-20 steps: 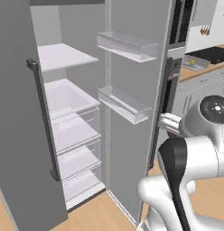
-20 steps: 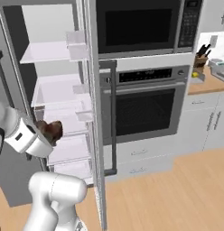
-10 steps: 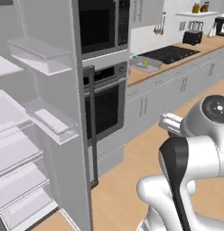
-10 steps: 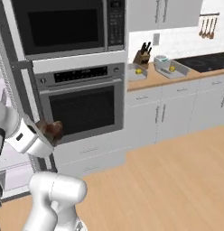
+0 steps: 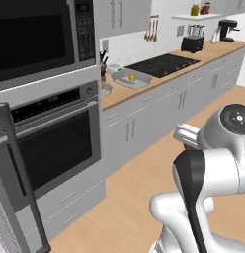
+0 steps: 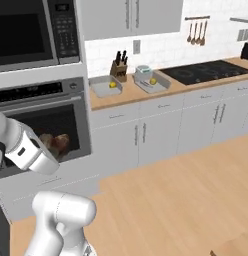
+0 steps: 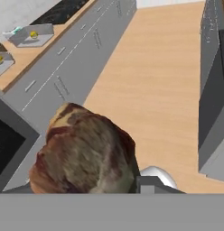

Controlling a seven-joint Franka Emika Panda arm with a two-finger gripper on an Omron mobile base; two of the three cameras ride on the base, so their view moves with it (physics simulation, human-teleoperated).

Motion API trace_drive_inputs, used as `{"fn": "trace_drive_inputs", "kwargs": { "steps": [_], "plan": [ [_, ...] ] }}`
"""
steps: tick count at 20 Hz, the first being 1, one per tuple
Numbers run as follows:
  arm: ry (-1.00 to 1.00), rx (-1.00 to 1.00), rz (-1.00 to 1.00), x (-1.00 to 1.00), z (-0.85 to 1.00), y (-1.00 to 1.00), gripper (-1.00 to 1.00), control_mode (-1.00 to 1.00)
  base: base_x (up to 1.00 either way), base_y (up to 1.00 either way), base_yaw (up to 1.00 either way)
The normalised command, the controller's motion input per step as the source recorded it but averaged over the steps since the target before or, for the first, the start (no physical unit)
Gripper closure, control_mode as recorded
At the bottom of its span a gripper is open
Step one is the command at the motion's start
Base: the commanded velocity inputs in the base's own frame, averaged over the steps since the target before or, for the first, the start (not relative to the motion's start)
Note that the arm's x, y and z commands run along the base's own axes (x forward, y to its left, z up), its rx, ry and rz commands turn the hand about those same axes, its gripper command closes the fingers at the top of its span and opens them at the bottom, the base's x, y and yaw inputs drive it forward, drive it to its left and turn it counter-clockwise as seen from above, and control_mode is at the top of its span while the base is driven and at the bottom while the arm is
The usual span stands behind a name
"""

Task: Place one lemon and one steak in each tupperware on the nearby counter, to pack two identical lunches.

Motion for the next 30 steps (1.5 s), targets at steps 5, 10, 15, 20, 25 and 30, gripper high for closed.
{"fn": "trace_drive_inputs", "kwargs": {
  "steps": [5, 10, 15, 20, 25, 30],
  "plan": [
    [0.00, 0.00, 0.00, 0.00, 0.00, 0.00, 1.00, 1.00, 1.00, -0.47, 0.09],
    [0.00, 0.00, 0.00, 0.00, 0.00, 0.00, 1.00, 1.00, 1.00, -0.18, 0.19],
    [0.00, 0.00, 0.00, 0.00, 0.00, 0.00, 1.00, 1.00, 1.00, -0.22, 0.19],
    [0.00, 0.00, 0.00, 0.00, 0.00, 0.00, 1.00, 1.00, 1.00, -0.37, 0.16],
    [0.00, 0.00, 0.00, 0.00, 0.00, 0.00, 1.00, 1.00, 1.00, -0.09, 0.38],
    [0.00, 0.00, 0.00, 0.00, 0.00, 0.00, 1.00, 1.00, 1.00, 0.00, 0.61]
  ]
}}
